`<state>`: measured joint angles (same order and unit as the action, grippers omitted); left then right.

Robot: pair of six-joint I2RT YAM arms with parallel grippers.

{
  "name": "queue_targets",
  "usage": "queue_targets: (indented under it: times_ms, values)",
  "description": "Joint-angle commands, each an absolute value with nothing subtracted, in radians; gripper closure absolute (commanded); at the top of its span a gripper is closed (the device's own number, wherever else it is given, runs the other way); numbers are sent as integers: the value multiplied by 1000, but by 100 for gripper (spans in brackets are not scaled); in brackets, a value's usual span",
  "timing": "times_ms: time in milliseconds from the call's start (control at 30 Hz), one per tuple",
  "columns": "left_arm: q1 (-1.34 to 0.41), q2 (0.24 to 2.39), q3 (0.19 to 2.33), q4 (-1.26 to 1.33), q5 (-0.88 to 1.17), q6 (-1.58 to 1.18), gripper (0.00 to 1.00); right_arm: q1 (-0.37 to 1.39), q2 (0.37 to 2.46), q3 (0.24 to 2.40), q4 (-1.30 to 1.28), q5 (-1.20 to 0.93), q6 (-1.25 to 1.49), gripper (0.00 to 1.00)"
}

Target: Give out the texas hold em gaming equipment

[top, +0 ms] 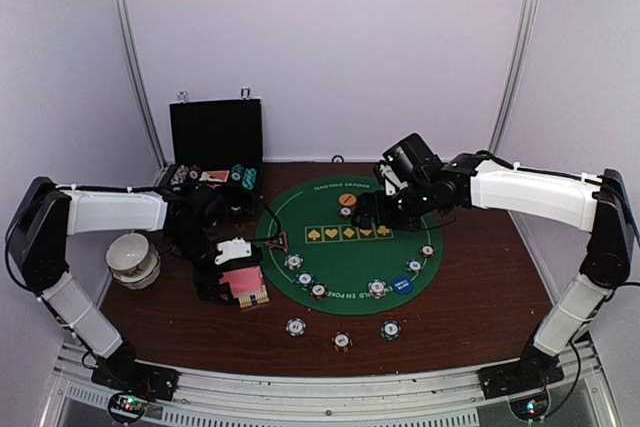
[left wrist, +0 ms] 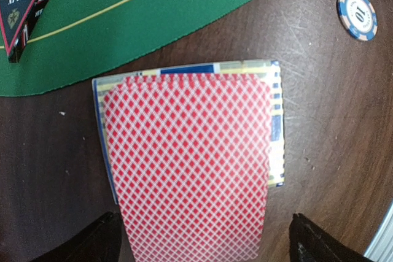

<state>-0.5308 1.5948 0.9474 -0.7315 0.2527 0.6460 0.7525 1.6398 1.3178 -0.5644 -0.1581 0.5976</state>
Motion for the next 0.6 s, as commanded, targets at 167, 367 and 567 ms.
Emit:
queue_targets:
  times_ms: [167, 367, 567]
  values:
    - [-536, 1624, 954, -680, 228, 670, 2, 757, 1608, 1336, -575, -166, 583, 9]
    - [-537, 1637, 948, -655, 204, 676, 2, 756, 1608, 1335, -575, -170, 583, 9]
    - [-537, 1654, 948, -652, 211, 679, 2, 758, 1606, 1331, -576, -171, 583, 9]
